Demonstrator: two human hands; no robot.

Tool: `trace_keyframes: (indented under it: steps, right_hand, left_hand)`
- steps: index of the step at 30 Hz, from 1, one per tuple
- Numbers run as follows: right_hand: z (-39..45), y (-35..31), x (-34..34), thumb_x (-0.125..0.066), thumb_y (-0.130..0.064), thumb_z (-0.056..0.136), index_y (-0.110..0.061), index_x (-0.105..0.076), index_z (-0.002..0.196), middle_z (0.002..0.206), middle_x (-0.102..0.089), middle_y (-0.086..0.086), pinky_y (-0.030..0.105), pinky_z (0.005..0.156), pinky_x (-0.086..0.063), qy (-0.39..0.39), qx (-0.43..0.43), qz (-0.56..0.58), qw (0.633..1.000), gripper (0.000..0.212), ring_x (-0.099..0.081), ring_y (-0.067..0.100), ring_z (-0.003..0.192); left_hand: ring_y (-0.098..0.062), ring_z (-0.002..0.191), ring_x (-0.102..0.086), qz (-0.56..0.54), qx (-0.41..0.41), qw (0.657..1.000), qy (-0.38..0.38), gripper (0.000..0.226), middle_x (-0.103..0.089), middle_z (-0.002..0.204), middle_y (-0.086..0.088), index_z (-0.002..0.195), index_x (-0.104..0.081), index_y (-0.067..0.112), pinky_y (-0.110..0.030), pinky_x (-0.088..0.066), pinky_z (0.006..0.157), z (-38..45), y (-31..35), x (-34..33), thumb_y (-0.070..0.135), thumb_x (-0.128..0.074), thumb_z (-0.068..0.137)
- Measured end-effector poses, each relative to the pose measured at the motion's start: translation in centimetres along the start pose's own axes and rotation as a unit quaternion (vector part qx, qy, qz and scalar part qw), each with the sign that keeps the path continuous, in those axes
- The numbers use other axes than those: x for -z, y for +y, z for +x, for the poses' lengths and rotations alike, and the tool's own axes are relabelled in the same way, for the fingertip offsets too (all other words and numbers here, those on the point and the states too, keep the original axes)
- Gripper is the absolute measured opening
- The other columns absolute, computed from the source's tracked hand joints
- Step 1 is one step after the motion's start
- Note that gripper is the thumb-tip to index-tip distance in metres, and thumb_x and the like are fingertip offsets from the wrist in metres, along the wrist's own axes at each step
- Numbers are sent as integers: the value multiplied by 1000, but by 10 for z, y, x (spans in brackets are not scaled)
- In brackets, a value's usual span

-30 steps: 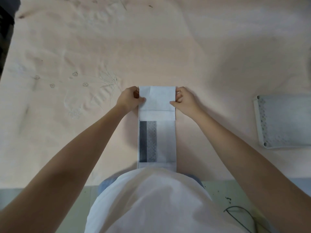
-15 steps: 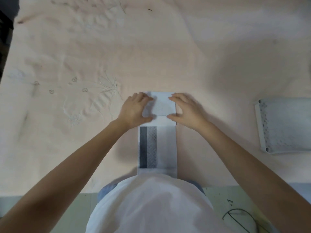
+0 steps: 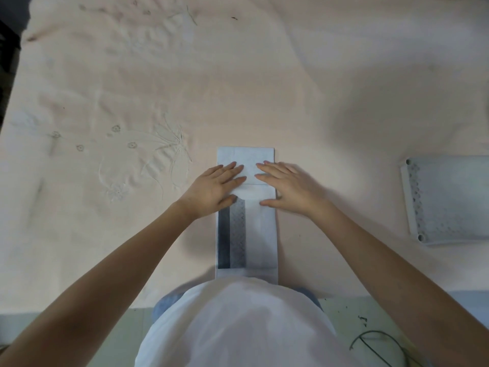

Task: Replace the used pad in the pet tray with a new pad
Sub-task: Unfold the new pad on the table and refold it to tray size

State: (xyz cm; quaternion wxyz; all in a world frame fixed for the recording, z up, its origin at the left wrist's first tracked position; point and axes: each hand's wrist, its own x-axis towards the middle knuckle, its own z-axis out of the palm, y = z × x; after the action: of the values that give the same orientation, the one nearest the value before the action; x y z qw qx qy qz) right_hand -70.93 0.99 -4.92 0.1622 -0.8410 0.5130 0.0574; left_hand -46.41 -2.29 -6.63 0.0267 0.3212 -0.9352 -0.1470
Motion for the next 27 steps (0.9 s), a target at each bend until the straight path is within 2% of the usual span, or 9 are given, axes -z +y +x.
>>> trace_keyframes:
  steps: [3,7,10,12,14,18,21,24,27]
  right_hand:
    - [1,1,1,-52,-38,92,-21,-45,139,156,-25,-1,31,117,-9,22,12,6,1000,50,-18,13,144]
    - [5,3,2,-58,-19,86,-18,-61,123,146,-44,1,30,116,-13,52,17,37,998,37,-34,15,138]
    - [13,4,10,-67,-8,77,-10,-71,101,113,-69,6,34,105,-34,134,-39,141,980,25,-61,24,108]
    - [24,3,20,-68,-9,78,-7,-70,87,83,-70,7,38,79,-48,186,-106,249,945,10,-64,27,80]
    - [43,9,30,-66,-19,82,-5,-62,78,70,-62,9,38,64,-46,210,-180,300,913,15,-58,27,67]
    - [83,30,44,-68,-23,80,-3,-59,78,68,-62,8,39,63,-47,217,-246,352,876,22,-56,28,65]
    - [103,46,46,-70,-25,81,-7,-61,80,77,-66,5,41,71,-50,210,-275,365,864,20,-61,25,73]
    - [117,55,45,-71,-21,80,-21,-48,62,63,-53,-7,32,63,-42,206,-298,368,856,29,-50,16,63]
    - [123,60,43,-71,-21,80,-26,-43,60,63,-51,-9,23,57,-36,187,-308,343,868,35,-49,12,62]
  left_hand:
    - [-33,119,-57,23,-20,997,77,32,-60,128,-18,113,-67,3,-47,-48,97,1,3,1,13,-71,83]
    - [-32,105,-65,16,-14,994,105,26,-67,115,-18,105,-69,0,-45,-51,92,7,3,5,7,-71,81]
    - [-33,79,-66,-35,28,991,129,16,-68,89,-15,93,-66,0,-39,-50,82,18,-1,21,11,-57,85]
    - [-34,67,-61,-58,66,987,136,29,-65,81,-15,90,-64,0,-35,-46,68,30,-7,37,22,-46,85]
    - [-34,67,-60,-58,107,982,143,34,-65,83,-15,95,-63,1,-34,-43,63,47,-16,51,28,-47,82]
    - [-30,85,-59,-86,209,967,114,34,-65,93,-10,106,-58,7,-32,-38,66,86,-42,64,29,-63,79]
    - [-27,93,-57,-121,260,955,81,34,-63,101,-6,110,-56,12,-31,-39,69,111,-62,67,27,-63,80]
    - [-28,96,-56,-127,261,955,67,32,-62,105,-7,112,-56,11,-34,-42,74,130,-74,65,22,-61,82]
    - [-30,99,-56,-108,255,960,47,30,-61,106,-10,113,-57,9,-37,-42,75,142,-83,60,18,-59,84]
